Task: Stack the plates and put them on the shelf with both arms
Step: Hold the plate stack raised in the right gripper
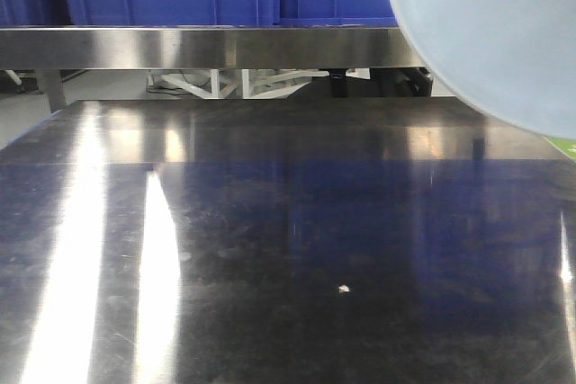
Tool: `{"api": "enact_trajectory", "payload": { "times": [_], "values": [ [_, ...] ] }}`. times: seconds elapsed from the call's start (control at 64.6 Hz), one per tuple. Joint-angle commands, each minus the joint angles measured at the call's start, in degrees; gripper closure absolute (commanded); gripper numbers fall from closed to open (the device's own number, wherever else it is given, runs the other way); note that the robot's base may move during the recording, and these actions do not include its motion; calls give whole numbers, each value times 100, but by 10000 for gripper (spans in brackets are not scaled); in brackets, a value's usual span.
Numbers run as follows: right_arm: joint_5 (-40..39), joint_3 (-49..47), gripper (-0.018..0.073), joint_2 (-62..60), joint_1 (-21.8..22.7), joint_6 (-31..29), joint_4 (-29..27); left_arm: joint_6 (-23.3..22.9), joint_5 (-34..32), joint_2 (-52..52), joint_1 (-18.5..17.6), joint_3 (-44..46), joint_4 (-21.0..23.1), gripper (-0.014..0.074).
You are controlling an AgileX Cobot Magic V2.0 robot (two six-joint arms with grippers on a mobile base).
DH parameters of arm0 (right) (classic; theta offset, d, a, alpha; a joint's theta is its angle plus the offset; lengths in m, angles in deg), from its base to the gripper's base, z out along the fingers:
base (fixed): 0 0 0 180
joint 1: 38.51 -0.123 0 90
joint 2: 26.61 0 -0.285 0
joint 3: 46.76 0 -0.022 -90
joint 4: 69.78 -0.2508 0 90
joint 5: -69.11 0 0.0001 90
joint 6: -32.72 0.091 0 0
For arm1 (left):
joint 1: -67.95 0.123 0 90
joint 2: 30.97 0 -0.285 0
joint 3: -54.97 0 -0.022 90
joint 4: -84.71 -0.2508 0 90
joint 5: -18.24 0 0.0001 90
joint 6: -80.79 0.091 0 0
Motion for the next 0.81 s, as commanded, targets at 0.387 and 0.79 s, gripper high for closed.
{"api": "enact_trajectory", "payload": {
  "times": [0.387,0.79],
  "values": [
    [-587,-197,511,11,27,-19,30,-31,-502,-32,15,178,-1,516],
    [-587,-197,511,11,27,-19,30,-31,-502,-32,15,178,-1,516]
  ]
}}
